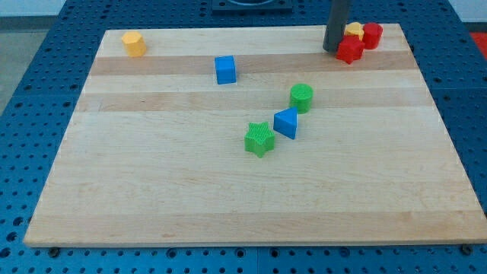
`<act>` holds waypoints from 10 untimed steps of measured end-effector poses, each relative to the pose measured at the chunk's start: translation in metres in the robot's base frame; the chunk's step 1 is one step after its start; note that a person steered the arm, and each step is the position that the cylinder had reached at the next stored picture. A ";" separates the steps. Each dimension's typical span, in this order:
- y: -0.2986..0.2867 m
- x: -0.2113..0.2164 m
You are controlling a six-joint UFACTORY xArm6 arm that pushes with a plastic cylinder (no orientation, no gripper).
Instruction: Move the yellow hexagon towards the blue cube
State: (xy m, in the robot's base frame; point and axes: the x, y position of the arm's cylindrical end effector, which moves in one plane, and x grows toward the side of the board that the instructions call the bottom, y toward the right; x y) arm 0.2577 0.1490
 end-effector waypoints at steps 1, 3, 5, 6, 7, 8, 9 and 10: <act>-0.002 0.000; -0.122 0.002; -0.203 -0.006; -0.233 -0.025; -0.241 -0.066; -0.268 -0.066; -0.298 -0.065; -0.352 -0.067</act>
State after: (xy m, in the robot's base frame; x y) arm 0.1911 -0.2034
